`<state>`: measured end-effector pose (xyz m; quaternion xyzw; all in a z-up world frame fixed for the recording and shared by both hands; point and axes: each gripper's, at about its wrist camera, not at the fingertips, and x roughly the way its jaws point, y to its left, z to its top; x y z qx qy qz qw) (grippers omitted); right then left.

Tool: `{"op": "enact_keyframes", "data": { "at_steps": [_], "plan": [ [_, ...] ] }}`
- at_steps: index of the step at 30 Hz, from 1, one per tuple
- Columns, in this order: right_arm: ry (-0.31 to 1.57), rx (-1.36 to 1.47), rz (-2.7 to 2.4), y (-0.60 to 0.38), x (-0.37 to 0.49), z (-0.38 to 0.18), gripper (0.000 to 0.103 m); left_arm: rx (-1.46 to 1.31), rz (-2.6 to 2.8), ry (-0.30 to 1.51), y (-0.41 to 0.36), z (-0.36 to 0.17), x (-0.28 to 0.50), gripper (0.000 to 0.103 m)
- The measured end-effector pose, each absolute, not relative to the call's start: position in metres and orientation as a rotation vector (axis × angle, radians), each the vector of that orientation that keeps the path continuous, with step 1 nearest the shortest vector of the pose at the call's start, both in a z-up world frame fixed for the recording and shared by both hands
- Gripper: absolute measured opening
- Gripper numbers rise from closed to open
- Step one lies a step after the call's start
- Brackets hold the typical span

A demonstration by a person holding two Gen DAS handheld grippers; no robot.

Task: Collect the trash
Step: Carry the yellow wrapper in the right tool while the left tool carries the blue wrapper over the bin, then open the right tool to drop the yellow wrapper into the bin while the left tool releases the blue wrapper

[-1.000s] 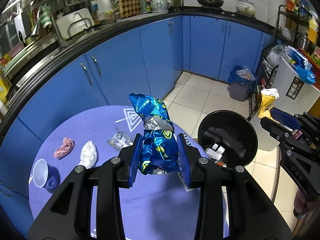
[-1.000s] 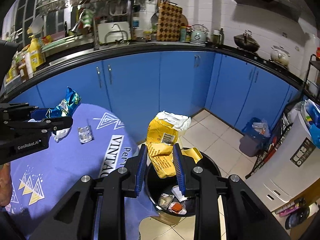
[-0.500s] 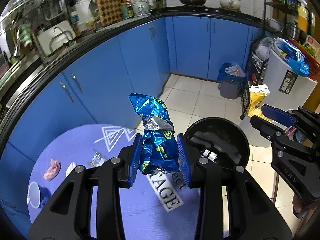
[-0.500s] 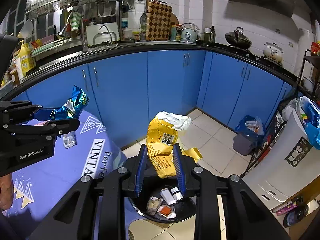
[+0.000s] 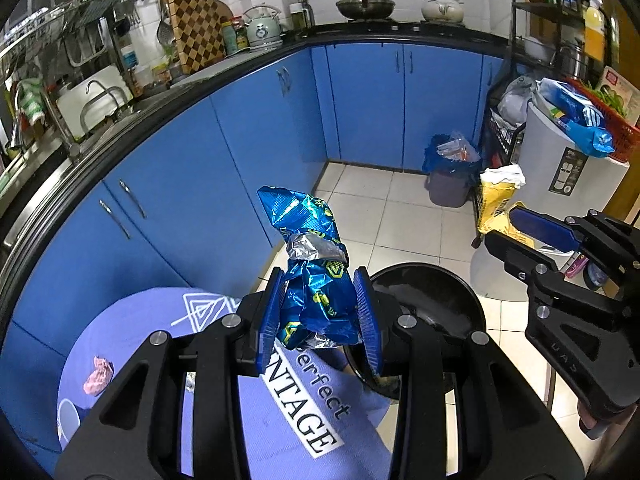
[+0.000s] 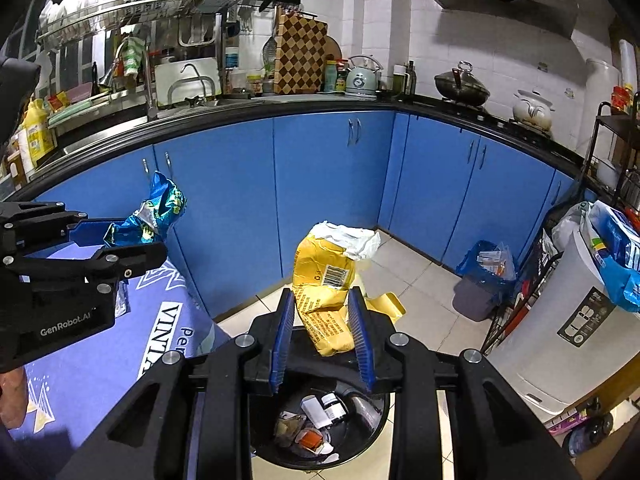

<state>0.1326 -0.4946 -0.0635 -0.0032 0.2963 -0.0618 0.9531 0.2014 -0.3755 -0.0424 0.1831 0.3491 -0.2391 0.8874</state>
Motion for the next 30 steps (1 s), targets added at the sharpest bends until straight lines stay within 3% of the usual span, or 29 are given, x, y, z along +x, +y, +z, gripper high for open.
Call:
{"op": "enact_keyframes", "data": {
  "at_steps": [5, 9, 11, 13, 30],
  "plan": [
    [0.614, 0.023, -0.135, -0.506, 0.14, -0.064, 0.029, 0.39, -0.504, 0.716, -0.386, -0.037, 0.206, 0.037],
    [0.608, 0.043, -0.146, -0.514, 0.143, -0.064, 0.039, 0.39, -0.51, 0.705, -0.392, -0.033, 0.207, 0.038],
    [0.6, 0.055, -0.15, -0.517, 0.143, -0.063, 0.07, 0.391, -0.512, 0.702, -0.396, -0.032, 0.208, 0.038],
    [0.575, 0.062, -0.174, -0.522, 0.14, -0.061, 0.081, 0.392, -0.515, 0.704, -0.399, -0.032, 0.209, 0.038],
    [0.574, 0.144, -0.261, -0.56, 0.122, -0.078, 0.082, 0.425, -0.563, 0.693, -0.437, -0.035, 0.204, 0.038]
  ]
}}
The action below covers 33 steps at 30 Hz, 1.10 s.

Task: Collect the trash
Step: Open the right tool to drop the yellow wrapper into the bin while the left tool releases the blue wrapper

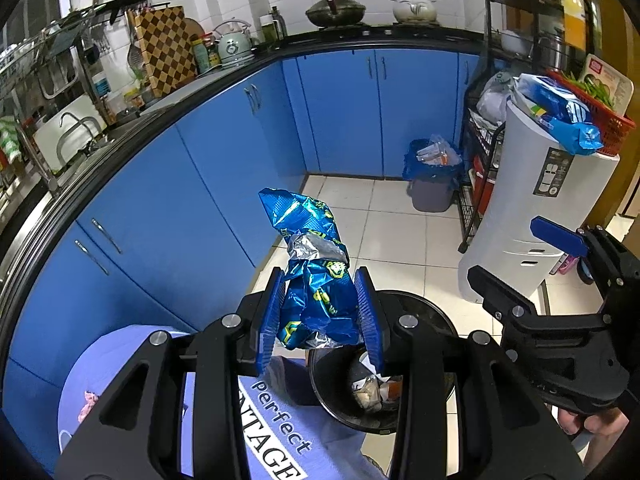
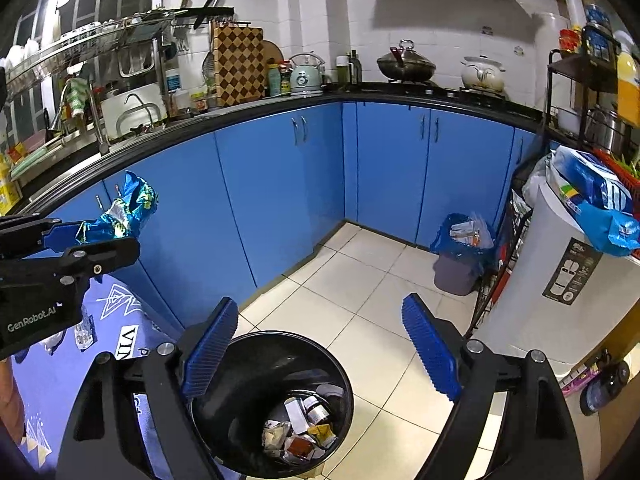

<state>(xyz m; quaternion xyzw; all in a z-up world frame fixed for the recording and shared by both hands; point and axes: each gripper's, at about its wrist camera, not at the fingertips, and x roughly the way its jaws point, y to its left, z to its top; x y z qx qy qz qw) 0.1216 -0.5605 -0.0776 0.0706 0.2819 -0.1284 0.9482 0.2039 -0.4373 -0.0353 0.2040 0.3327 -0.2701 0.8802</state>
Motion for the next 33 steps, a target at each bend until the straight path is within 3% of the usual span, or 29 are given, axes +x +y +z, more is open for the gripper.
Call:
{"op": "enact_keyframes", "data": {
  "at_steps": [4, 6, 7, 8, 11, 33],
  "plan": [
    [0.576, 0.149, -0.271, -0.565, 0.121, -0.08, 0.082, 0.435, -0.566, 0.694, -0.449, -0.038, 0.207, 0.039],
    [0.579, 0.149, -0.278, -0.567, 0.12, -0.082, 0.082, 0.44, -0.559, 0.7, -0.454, -0.041, 0.209, 0.057],
    [0.581, 0.15, -0.282, -0.568, 0.119, -0.083, 0.082, 0.437, -0.55, 0.694, -0.455, -0.041, 0.21, 0.075],
    [0.583, 0.152, -0.283, -0.569, 0.12, -0.084, 0.082, 0.432, -0.547, 0.684, -0.455, -0.041, 0.21, 0.083],
    [0.588, 0.158, -0.287, -0.573, 0.119, -0.086, 0.082, 0.441, -0.557, 0.659, -0.457, -0.041, 0.207, 0.09],
    [0.563, 0.099, -0.249, -0.523, 0.112, -0.055, 0.082, 0.416, -0.509, 0.628, -0.401, -0.014, 0.191, 0.094]
  ]
}}
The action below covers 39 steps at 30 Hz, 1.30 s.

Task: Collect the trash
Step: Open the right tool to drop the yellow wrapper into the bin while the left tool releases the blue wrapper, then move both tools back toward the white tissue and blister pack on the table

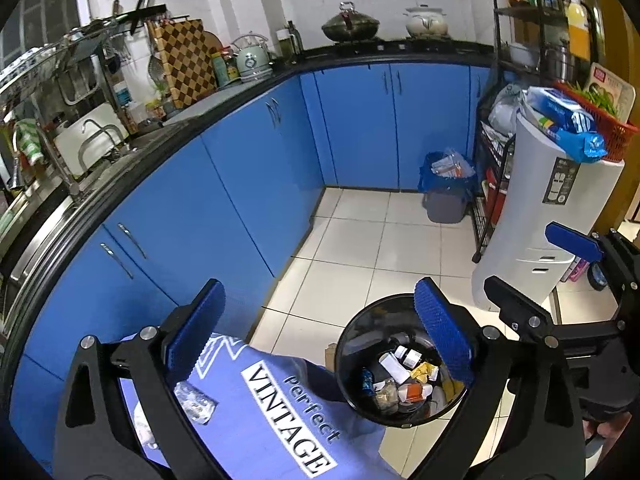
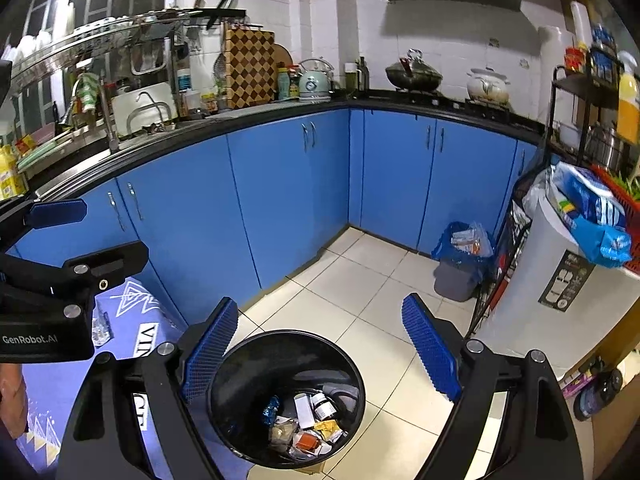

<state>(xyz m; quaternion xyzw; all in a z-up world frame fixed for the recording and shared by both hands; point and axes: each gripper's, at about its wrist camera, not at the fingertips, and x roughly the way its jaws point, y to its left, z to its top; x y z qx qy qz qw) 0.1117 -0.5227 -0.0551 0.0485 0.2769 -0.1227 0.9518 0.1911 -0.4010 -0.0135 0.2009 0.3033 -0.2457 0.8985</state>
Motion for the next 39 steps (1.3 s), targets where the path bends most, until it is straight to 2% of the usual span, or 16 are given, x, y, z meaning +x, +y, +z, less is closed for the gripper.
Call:
{"op": "enact_keyframes", "data": {
  "at_steps": [11, 22, 30, 39],
  "plan": [
    [0.517, 0.004, -0.183, -0.457, 0.105, -0.019, 0.082, 0.358, -0.436, 0.579, -0.332, 0.017, 0.169, 0.096],
    [0.508, -0.114, -0.084, -0.367, 0.114, -0.003, 0.082, 0.251, -0.311, 0.561, -0.221, 0.033, 0.156, 0.098],
    [0.522, -0.187, 0.03, -0.28, 0.128, -0.003, 0.082, 0.174, -0.201, 0.586, -0.132, 0.025, 0.151, 0.099],
    [0.578, -0.261, 0.161, -0.192, 0.145, -0.028, 0.082, 0.086, -0.073, 0.652, -0.033, -0.002, 0.149, 0.099]
  ]
}}
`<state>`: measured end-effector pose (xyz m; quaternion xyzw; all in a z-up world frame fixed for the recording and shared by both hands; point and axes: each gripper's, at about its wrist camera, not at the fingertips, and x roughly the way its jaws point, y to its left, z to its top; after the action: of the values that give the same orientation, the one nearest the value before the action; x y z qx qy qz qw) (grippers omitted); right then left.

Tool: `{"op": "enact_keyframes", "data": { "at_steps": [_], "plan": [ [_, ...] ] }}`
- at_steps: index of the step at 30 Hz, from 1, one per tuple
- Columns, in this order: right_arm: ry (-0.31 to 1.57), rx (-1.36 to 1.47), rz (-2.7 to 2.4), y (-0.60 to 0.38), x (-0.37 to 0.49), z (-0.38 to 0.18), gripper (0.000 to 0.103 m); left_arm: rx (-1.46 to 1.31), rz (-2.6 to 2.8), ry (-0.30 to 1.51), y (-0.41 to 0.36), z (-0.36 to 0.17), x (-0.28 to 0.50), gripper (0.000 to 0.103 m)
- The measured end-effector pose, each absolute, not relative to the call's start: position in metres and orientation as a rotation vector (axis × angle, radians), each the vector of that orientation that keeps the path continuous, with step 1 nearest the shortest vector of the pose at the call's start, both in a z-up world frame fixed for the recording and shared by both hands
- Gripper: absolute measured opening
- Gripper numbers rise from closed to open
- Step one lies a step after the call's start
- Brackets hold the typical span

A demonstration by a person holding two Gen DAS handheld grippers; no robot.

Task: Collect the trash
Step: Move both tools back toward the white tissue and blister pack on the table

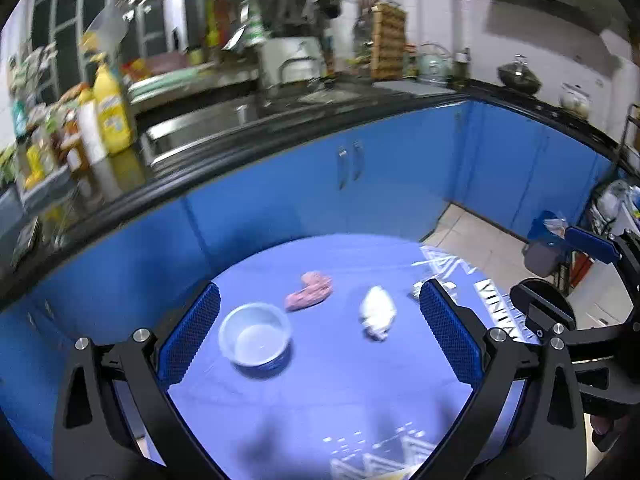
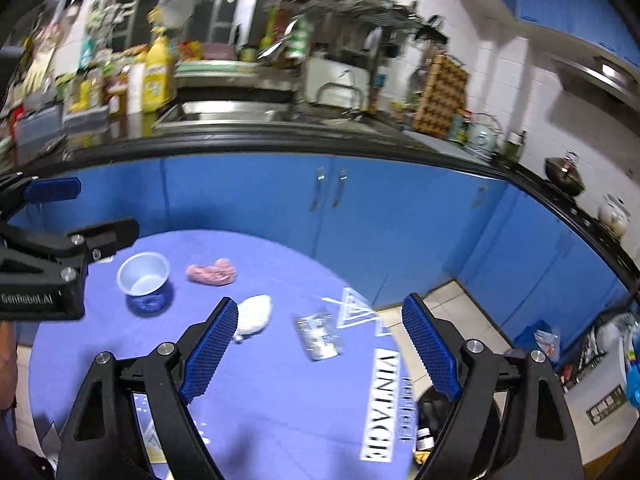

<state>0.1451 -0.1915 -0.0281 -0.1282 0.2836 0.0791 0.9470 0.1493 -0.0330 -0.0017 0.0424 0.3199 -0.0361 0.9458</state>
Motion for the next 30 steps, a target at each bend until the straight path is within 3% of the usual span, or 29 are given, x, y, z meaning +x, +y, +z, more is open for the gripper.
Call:
{"op": "enact_keyframes", "data": {
  "at_steps": [19, 30],
  "plan": [
    [0.884, -0.241, 0.247, -0.134, 0.239, -0.153, 0.082, 0.03, -0.007, 0.962, 0.035, -0.14, 0.226, 0.099],
    [0.939, -0.237, 0.252, -0.115, 0.274, -0.185, 0.082, 0.031, -0.007, 1.005, 0.041, -0.168, 0.255, 0.098]
  ]
}}
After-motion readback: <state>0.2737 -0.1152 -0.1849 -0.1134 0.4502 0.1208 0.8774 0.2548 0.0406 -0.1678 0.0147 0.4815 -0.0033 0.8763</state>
